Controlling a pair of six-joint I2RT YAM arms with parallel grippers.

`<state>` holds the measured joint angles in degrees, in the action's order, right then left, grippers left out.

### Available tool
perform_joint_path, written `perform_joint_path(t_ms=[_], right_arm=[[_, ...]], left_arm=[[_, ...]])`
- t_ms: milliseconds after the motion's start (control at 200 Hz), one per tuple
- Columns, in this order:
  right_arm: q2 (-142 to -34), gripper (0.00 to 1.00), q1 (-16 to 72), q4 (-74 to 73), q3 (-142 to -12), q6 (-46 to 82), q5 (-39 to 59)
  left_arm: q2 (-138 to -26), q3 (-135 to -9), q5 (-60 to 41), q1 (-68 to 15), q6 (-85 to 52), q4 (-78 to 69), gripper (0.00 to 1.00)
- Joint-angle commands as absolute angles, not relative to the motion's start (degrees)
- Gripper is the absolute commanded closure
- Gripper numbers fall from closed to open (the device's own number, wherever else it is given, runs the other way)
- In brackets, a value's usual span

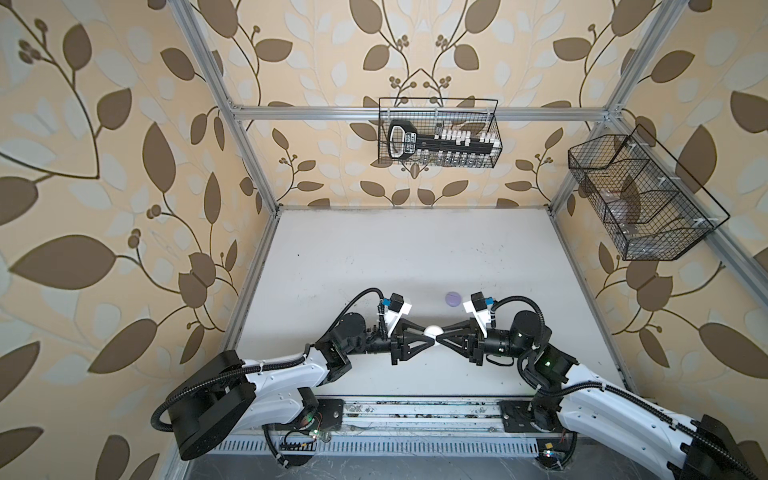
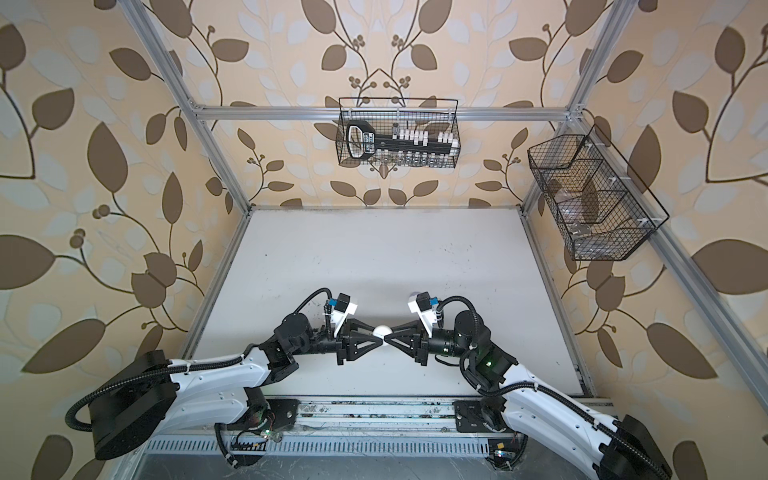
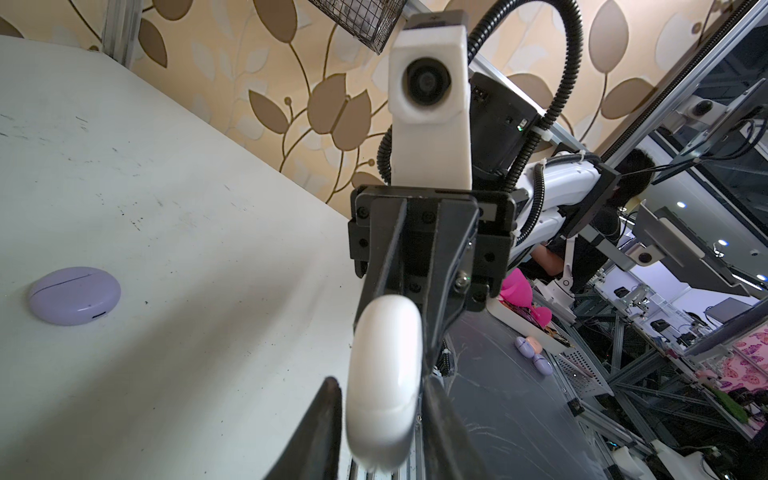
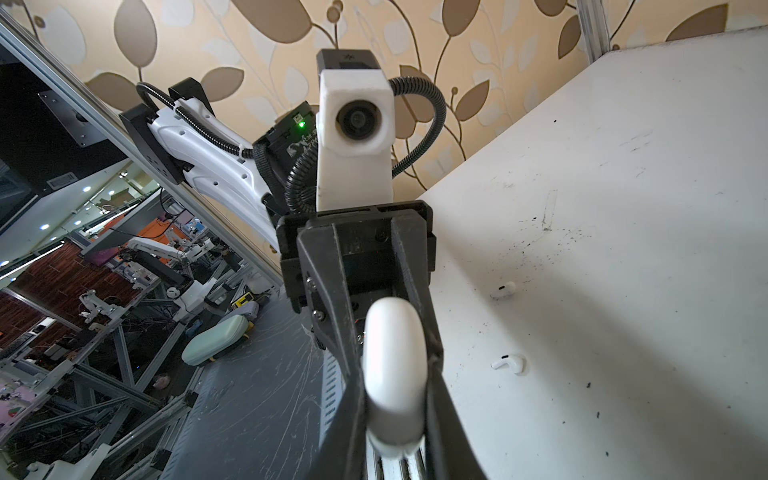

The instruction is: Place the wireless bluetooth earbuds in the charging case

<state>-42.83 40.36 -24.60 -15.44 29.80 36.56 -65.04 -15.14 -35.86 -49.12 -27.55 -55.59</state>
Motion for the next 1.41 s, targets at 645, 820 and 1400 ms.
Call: perform_joint_path(t_ms=[645, 820, 1400], right_arm=[[-42.6, 0.86, 40.1, -27.0, -15.4, 30.3, 36.3], [-42.1, 0.53, 40.1, -23.9, -16.2, 29.4, 34.6], [-44.3, 0.22, 37.0, -4.5, -22.9, 27.5, 17.6]], left_arm=[[-66.9, -16.2, -37.7, -49.4, -28.3, -61.9, 0.97], [-67.4, -15.8, -34.9, -49.4, -27.5, -61.8, 1.0], [-65.6, -9.0, -12.5, -48.9, -14.5, -62.6, 1.0]])
